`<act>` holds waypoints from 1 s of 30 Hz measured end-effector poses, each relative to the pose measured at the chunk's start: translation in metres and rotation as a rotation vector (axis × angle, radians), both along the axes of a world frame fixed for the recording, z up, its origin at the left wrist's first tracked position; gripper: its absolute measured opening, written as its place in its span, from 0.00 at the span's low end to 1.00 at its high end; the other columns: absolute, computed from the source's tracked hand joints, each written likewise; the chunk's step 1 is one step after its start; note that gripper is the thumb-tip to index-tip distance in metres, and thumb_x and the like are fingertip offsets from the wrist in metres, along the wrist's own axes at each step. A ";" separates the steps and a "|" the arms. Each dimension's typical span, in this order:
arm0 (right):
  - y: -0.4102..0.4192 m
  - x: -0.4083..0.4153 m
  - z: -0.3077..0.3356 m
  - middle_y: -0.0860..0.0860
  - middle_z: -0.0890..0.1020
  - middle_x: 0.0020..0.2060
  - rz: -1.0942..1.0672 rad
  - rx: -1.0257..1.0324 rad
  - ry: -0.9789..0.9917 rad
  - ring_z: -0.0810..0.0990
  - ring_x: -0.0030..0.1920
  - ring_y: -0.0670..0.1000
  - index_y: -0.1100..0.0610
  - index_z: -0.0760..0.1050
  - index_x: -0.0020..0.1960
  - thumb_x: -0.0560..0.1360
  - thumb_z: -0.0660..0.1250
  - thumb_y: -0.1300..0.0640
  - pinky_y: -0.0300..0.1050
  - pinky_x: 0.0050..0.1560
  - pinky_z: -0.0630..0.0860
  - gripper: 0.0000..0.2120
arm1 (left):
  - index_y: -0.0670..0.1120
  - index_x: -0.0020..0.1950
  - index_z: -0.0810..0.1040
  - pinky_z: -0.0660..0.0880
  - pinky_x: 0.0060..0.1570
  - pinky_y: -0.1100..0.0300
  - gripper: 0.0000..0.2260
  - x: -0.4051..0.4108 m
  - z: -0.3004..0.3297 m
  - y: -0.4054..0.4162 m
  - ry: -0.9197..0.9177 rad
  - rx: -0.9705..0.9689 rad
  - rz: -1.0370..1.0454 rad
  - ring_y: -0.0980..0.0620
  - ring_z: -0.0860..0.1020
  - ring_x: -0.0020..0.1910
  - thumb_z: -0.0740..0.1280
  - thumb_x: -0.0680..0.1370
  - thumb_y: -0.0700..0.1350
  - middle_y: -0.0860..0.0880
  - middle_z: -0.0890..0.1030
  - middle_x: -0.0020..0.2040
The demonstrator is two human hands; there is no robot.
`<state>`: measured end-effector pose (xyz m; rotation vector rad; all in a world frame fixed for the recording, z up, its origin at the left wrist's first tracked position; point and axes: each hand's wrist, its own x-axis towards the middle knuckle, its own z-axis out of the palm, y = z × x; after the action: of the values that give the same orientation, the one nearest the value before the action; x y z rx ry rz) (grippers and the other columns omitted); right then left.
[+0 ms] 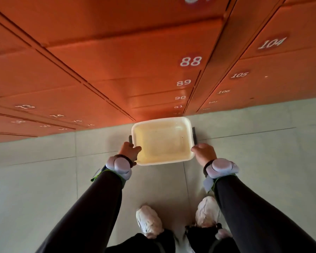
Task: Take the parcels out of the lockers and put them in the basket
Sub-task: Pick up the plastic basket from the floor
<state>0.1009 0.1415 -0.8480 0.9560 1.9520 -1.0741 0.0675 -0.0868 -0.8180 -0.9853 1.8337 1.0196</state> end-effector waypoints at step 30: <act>0.001 0.042 -0.078 0.55 0.80 0.59 -0.135 0.324 0.014 0.76 0.61 0.60 0.56 0.72 0.65 0.71 0.59 0.66 0.46 0.57 0.71 0.23 | 0.44 0.73 0.60 0.71 0.64 0.43 0.23 0.040 -0.083 -0.035 -0.007 -0.112 0.045 0.37 0.73 0.63 0.58 0.77 0.43 0.38 0.73 0.66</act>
<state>0.1424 0.1421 -0.9260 1.2719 2.1396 -0.8515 0.1079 -0.1216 -0.9010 -1.0999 1.8873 0.9476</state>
